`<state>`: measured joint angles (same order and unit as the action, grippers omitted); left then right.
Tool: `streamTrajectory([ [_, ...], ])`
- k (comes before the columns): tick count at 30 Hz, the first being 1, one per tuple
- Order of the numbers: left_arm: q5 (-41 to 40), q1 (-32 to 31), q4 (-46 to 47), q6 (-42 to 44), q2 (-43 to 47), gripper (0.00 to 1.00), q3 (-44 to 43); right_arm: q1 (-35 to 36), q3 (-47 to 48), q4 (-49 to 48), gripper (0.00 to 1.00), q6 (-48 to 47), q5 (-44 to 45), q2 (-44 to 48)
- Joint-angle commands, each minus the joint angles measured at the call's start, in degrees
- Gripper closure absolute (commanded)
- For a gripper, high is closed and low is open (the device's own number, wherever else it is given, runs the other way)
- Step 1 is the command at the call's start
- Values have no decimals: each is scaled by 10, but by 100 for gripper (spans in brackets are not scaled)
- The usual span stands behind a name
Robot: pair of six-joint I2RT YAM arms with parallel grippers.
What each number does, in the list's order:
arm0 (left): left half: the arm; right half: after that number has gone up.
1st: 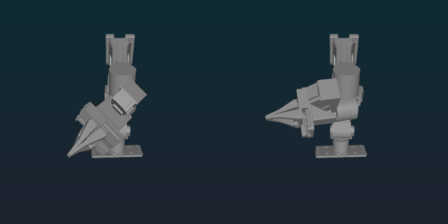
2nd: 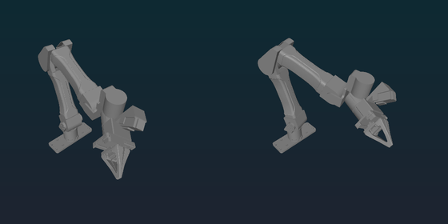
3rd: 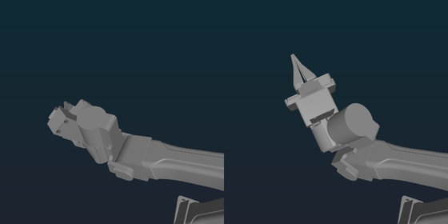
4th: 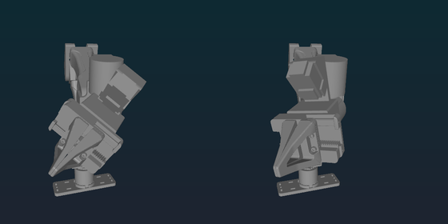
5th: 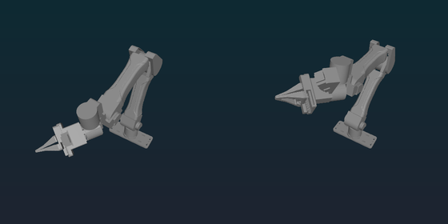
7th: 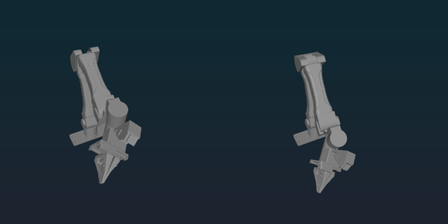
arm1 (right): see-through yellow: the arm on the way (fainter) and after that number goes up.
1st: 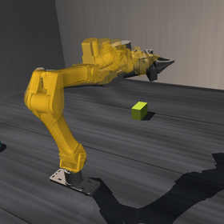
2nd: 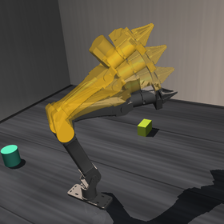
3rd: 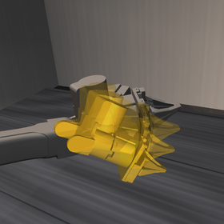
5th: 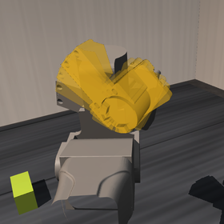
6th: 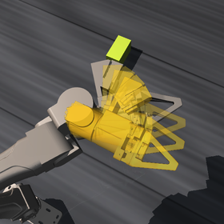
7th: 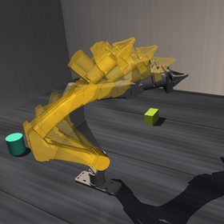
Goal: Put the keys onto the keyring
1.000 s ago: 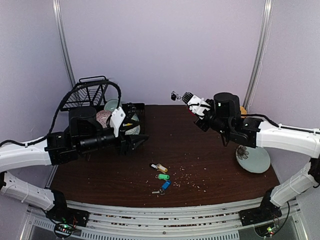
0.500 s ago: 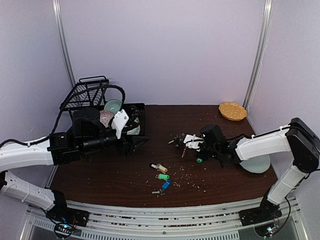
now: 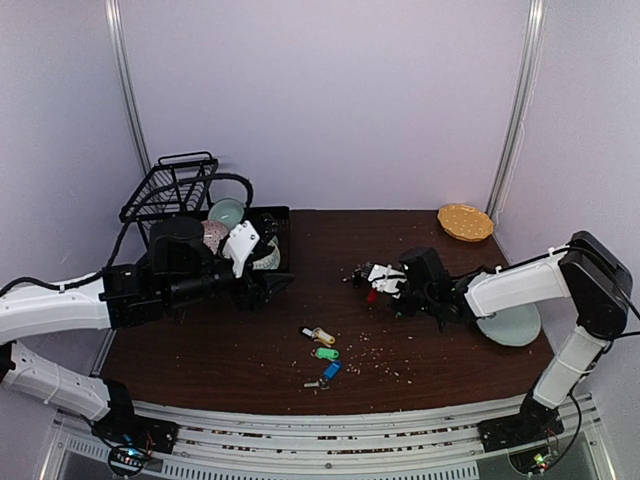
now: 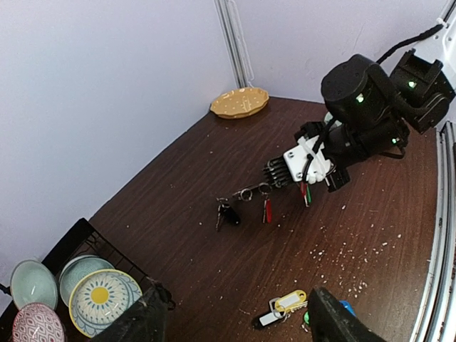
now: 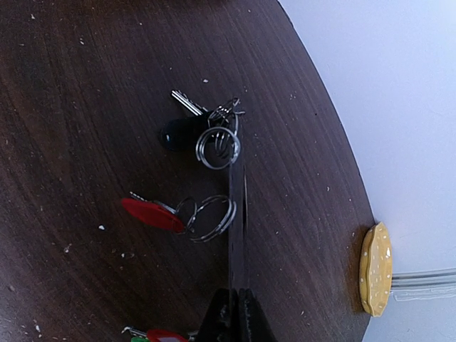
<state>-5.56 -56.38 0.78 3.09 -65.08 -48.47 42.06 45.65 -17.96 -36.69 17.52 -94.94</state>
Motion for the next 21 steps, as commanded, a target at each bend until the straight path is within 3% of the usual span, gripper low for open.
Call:
streamTrajectory([
  [1, 4, 14, 20, -25, -18, 30, 24, -4, 3, 4, 95, 2, 14, 0],
  [3, 13, 18, 30, -31, -17, 30, 33, -6, 7, 11, 83, 5, 20, -12],
  [6, 14, 23, 23, -31, -20, 29, 31, -8, 37, 56, 45, 26, 18, -10],
  [8, 12, 29, 16, -30, -19, 28, 28, -8, 52, 78, 5, 43, 10, 17],
  [9, 10, 32, 15, -30, -17, 27, 29, -7, 51, 81, 1, 44, -3, 40],
  [13, 4, 55, 21, -34, -5, 25, 38, -32, 33, 89, 0, 92, -110, 150],
  [18, -77, 118, 53, -76, 15, 24, 58, -181, 8, 41, 0, 349, -258, 226],
  [21, -129, 162, 96, -99, 41, 23, 88, -259, -30, 5, 0, 476, -253, 253],
])
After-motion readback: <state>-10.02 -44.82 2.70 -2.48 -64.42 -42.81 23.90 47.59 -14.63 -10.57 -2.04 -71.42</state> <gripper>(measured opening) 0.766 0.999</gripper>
